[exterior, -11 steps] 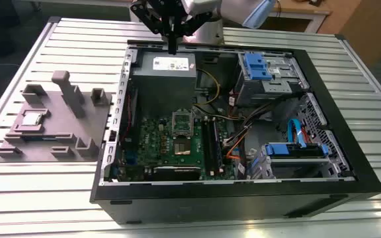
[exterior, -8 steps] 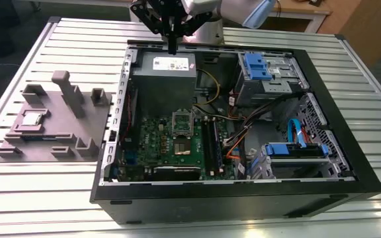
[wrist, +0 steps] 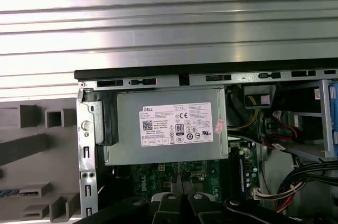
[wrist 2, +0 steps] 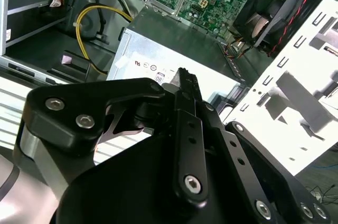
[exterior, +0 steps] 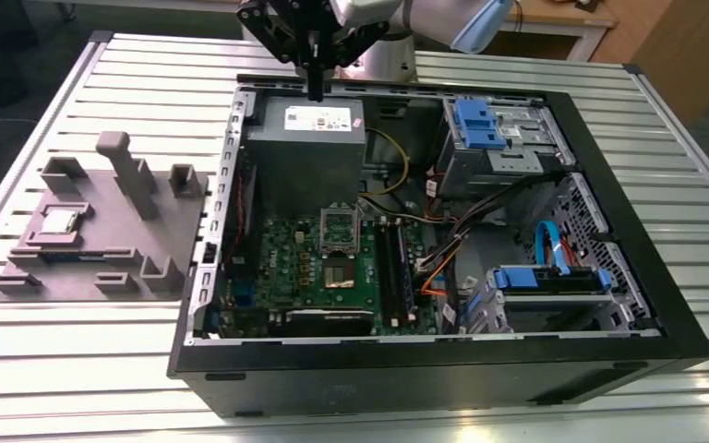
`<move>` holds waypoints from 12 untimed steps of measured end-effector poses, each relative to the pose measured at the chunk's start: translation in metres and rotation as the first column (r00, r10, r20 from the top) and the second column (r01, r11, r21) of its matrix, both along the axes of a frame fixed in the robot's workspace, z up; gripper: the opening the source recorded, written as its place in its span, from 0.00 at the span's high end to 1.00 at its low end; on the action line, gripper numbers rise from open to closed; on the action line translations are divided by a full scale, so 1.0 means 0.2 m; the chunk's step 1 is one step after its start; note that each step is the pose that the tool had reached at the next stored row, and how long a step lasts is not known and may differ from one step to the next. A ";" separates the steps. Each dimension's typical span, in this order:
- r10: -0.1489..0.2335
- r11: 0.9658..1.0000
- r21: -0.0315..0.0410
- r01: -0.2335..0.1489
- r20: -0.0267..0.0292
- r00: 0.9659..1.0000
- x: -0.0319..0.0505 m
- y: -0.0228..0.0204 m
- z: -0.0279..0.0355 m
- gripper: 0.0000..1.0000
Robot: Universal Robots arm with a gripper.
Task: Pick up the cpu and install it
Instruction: 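Reach for the cpu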
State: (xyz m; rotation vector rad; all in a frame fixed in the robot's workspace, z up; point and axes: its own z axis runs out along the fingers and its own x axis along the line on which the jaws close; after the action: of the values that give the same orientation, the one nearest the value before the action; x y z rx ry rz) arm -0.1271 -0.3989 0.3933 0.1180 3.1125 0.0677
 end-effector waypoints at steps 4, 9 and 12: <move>0.000 1.000 0.000 0.000 0.000 1.000 -0.003 0.000 0.000 0.90; 0.000 1.000 0.000 0.000 -0.004 1.000 -0.056 0.000 -0.017 0.90; 0.000 1.000 0.000 0.000 -0.004 1.000 -0.061 0.000 -0.018 0.90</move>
State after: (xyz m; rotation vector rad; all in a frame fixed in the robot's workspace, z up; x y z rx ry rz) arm -0.1393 -0.3989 0.3896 0.1184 3.1166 0.0680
